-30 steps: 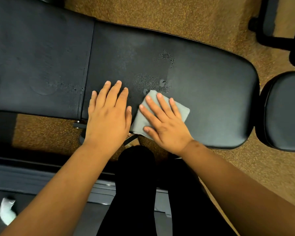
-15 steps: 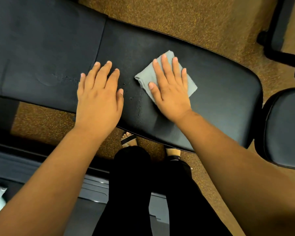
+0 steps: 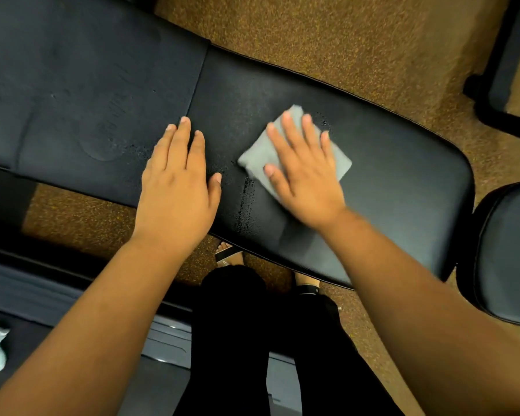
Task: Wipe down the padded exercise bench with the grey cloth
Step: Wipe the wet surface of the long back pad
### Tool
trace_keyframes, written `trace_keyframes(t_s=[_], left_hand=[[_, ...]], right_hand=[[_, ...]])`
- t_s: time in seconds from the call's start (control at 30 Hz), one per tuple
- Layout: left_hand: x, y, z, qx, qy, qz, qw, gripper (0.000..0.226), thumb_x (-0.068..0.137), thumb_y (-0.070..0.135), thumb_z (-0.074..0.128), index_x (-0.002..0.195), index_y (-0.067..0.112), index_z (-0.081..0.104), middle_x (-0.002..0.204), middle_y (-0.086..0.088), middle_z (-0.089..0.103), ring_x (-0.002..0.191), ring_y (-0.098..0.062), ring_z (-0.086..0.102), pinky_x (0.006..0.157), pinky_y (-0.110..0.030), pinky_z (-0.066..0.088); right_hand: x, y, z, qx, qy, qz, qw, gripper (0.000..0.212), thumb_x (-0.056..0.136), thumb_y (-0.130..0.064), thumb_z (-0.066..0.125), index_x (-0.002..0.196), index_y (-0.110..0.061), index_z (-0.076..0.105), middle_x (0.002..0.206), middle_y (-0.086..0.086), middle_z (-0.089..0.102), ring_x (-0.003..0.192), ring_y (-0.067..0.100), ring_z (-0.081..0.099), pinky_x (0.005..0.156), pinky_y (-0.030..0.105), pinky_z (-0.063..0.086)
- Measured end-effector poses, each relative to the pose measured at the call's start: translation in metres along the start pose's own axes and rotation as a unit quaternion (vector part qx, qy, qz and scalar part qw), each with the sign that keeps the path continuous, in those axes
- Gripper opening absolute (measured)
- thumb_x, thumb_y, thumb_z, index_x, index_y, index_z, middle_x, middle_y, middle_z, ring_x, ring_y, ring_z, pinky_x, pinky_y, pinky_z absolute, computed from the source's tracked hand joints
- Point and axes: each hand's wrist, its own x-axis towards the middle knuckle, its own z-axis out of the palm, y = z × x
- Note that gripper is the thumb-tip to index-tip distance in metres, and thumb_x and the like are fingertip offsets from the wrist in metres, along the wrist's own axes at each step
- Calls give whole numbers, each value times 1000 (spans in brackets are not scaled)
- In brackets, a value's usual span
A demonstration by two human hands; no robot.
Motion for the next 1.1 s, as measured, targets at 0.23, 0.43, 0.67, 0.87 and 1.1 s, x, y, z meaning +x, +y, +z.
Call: trace_keyframes(t_s=[0.23, 0.43, 0.67, 0.87, 1.1], left_hand=[[1, 1, 1, 3, 15, 4, 1000, 57, 98, 27, 48, 147, 2, 33, 156, -16, 27, 143, -33, 25, 110, -48, 31], [2, 0, 2, 1, 20, 5, 1000, 54, 98, 20, 47, 146, 1, 34, 155, -16, 29, 141, -33, 28, 108, -49, 35], [3, -4, 3, 13, 12, 12, 1000, 54, 97, 19, 44, 147, 0, 32, 156, -15, 28, 142, -31, 28, 110, -48, 35], [4, -3, 7, 4, 21, 4, 1000, 55, 97, 17, 45, 147, 0, 32, 156, -15, 28, 142, -31, 27, 112, -49, 33], [4, 2, 10, 8, 37, -6, 999, 56, 98, 21, 48, 147, -1, 32, 155, -16, 29, 143, -32, 26, 113, -49, 30]], right_hand=[[71, 28, -22, 19, 18, 105, 994, 58, 103, -48, 23, 156, -26, 16, 165, 2, 9, 151, 30, 1, 121, 52, 0], [18, -10, -2, 25, 25, 94, 995, 60, 103, -46, 27, 156, -20, 18, 164, 7, 10, 151, 34, 2, 119, 54, 2], [-44, -11, 9, 14, -29, 9, 999, 61, 102, -52, 26, 156, -25, 18, 164, 3, 10, 151, 28, -2, 120, 53, 4], [31, 41, -16, 31, 28, 189, 981, 59, 103, -46, 28, 156, -22, 18, 165, 6, 9, 151, 34, 2, 118, 57, 5], [89, 15, -19, 30, 41, 248, 967, 56, 104, -47, 23, 156, -25, 19, 164, 1, 15, 151, 30, 2, 119, 55, -3]])
